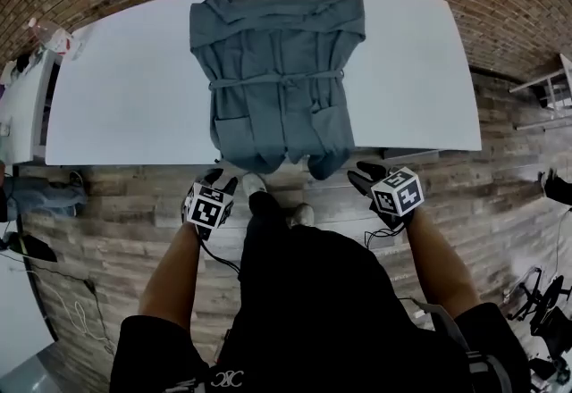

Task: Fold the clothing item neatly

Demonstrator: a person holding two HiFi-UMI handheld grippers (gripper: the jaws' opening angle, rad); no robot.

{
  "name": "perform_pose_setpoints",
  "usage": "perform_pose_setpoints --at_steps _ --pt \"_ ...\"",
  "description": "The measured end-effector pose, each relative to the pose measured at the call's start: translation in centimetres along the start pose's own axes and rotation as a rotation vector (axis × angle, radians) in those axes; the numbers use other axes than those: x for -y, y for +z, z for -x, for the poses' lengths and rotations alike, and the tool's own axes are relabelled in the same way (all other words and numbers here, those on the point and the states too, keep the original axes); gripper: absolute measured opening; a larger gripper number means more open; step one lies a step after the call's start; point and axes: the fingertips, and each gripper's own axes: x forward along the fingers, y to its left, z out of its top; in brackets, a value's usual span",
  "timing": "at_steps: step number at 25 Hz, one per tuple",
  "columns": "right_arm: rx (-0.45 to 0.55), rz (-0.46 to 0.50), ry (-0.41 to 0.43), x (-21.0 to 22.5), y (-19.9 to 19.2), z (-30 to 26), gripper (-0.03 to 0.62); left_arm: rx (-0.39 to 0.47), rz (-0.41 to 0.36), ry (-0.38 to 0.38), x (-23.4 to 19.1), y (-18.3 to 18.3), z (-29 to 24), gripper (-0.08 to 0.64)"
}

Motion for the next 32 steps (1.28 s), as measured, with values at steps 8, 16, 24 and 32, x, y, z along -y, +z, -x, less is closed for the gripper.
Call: perform_pose_setpoints --at_steps 8,16,24,32 --pt "-0.039 -0.072 -0.077 1.3 -0.5 -3.9 0.153 0.049 0.134 0.096 -3.4 -1.1 -4.7 0.146" --pt "-0.076 -0.048 -0.083 0.8 -0.2 -5.8 0.153 0.140 0.132 0.060 -5.1 0.7 -6.9 0.188" --pt "-0.066 0.004 -0.084 0.4 0.3 -5.5 0.150 0.226 0.083 0.100 -4.8 1.6 -7.2 0.014" --pt "-0.052 0.057 -0.049 -0.9 0.5 -4.4 0.021 0.212 0.080 0.063 -3.2 0.7 -5.5 0.009"
